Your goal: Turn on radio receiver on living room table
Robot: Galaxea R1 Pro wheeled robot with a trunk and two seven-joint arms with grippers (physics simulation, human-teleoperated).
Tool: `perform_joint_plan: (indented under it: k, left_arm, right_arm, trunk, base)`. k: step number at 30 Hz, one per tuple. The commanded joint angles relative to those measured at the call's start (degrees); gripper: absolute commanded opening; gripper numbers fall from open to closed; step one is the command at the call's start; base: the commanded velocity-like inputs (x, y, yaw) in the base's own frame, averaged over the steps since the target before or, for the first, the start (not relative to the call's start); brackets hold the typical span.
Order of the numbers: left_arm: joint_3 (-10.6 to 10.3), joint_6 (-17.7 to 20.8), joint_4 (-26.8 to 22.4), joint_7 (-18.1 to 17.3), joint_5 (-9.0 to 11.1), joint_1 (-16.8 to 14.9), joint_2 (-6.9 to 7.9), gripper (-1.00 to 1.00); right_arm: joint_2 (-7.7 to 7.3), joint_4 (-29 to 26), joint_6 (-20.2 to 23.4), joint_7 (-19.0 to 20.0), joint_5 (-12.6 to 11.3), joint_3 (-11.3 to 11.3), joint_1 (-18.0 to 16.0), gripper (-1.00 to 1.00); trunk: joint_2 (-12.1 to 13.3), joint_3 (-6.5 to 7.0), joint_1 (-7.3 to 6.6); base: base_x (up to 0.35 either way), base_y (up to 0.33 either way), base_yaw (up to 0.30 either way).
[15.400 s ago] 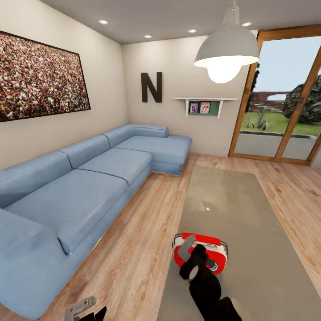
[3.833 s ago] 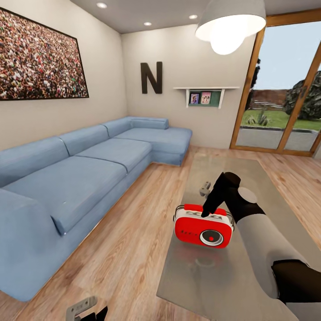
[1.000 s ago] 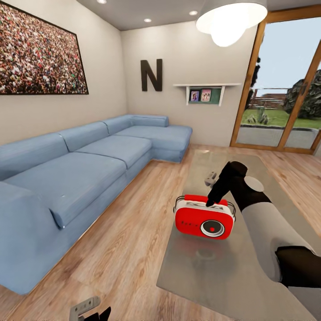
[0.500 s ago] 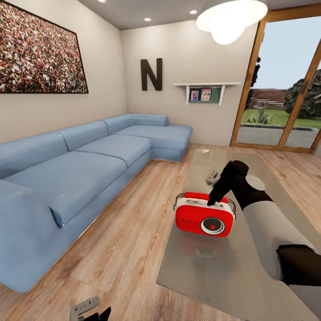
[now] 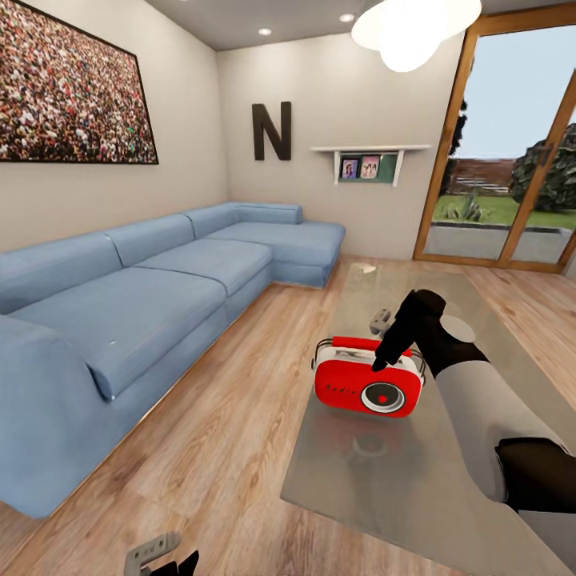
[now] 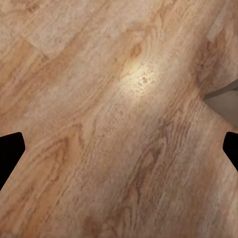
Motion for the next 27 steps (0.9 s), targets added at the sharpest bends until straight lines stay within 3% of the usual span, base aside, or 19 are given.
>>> perform_joint_plan:
  k: [1,19,27]
  left_arm:
    - [0.0,0.0,0.0,0.0,0.0,0.0,0.0,1.0]
    - [0.0,0.0,0.0,0.0,0.0,0.0,-0.05,1.0]
    - [0.0,0.0,0.0,0.0,0.0,0.0,-0.07,1.0]
  right_arm:
    - [0.0,0.0,0.0,0.0,0.0,0.0,0.0,1.0]
    - [0.0,-0.1,0.1,-0.8,0.1,0.0,0.0,1.0]
    - [0.0,0.0,0.2,-3.8,0.1,0.0,0.0,1.0]
  trunk:
    - [0.0,0.0,0.0]
    - [0.0,0.0,0.0]
    - [0.0,0.0,0.0]
  base:
    - [0.0,0.0,0.0]
    - [0.0,0.0,0.0]
    - [0.0,0.0,0.0]
